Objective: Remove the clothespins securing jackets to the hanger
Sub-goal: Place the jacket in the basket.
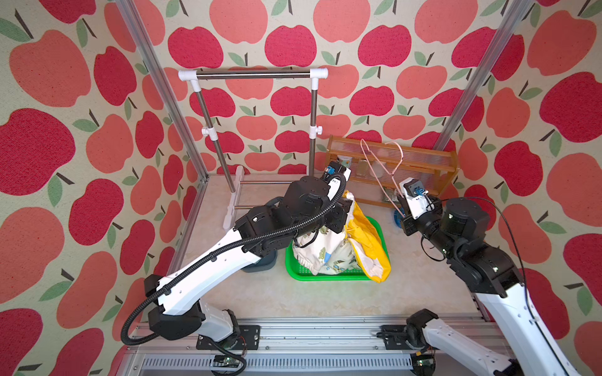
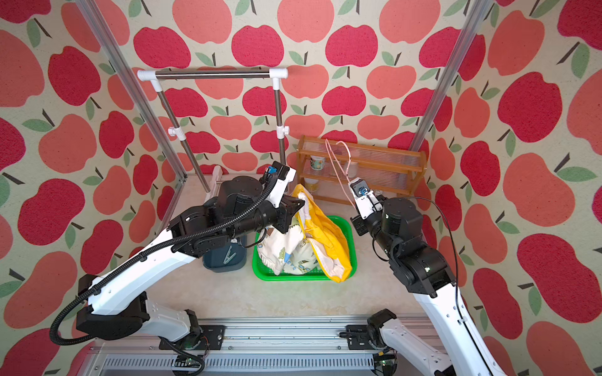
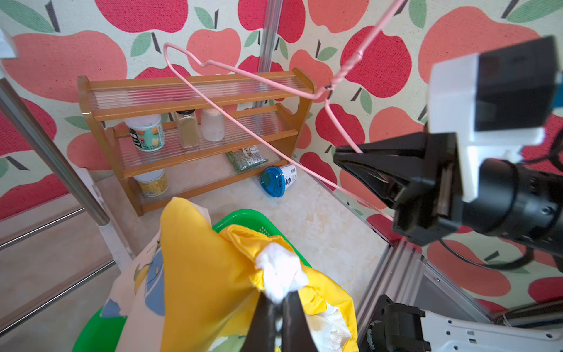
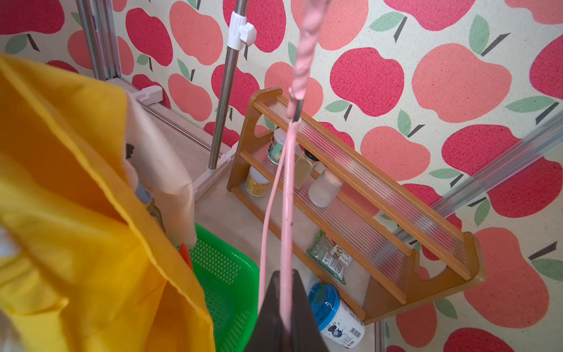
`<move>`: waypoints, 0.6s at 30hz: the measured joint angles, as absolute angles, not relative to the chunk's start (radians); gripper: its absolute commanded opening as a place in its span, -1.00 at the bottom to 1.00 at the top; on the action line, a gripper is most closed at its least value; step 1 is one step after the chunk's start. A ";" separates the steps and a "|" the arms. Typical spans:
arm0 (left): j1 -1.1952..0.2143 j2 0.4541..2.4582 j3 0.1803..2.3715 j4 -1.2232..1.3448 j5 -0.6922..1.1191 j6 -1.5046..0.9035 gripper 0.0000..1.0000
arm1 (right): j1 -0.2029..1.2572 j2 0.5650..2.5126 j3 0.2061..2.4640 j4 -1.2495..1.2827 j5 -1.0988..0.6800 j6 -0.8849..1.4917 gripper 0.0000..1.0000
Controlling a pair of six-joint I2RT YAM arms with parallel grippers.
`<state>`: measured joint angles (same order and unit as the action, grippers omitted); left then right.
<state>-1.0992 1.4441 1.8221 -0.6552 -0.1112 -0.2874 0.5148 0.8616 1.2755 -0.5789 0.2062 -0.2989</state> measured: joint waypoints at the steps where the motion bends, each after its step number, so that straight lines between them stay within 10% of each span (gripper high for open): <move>1: -1.109 1.445 1.815 -0.655 -0.112 -0.297 -1.00 | 0.501 0.862 1.275 -0.575 0.196 -0.298 -1.00; 18: -0.959 1.591 1.740 -0.736 -0.242 -0.331 -1.00 | 0.448 0.859 1.269 -0.530 0.072 -0.260 -1.00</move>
